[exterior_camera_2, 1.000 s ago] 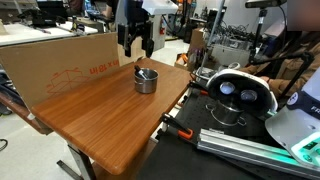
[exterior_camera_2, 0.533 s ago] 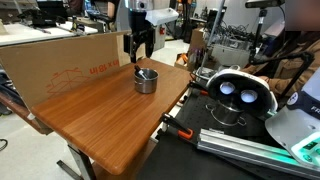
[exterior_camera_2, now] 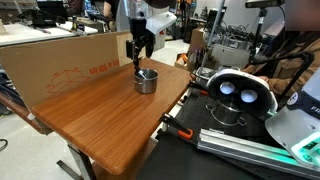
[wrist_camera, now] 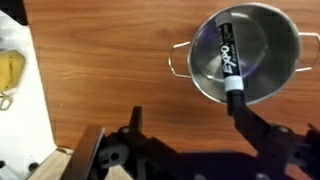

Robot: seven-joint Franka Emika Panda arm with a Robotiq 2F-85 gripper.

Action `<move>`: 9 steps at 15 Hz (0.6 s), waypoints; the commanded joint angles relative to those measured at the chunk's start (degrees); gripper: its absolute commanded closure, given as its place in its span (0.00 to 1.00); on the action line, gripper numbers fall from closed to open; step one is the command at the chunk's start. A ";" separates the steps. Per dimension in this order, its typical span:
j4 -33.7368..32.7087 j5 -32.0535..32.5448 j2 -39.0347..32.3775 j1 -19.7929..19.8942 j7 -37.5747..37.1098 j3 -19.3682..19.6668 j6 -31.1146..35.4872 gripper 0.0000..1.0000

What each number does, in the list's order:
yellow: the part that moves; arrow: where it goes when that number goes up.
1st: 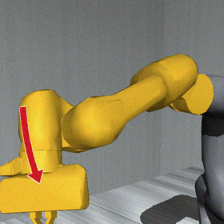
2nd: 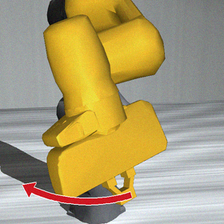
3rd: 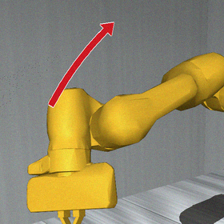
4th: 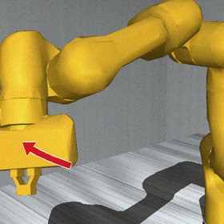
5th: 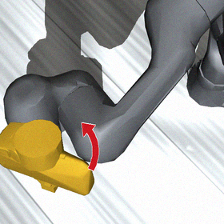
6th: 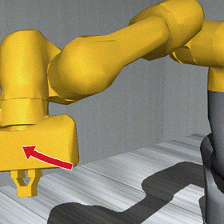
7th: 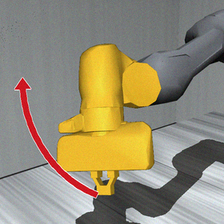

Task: Remove the marker from the silver pot and put it on the table

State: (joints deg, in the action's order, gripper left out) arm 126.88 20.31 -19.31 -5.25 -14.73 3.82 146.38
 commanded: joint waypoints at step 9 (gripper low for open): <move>-0.12 0.05 -0.99 -1.77 0.55 -1.10 3.19 0.00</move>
State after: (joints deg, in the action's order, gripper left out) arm 126.41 21.10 -20.13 -6.61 -15.17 3.05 147.75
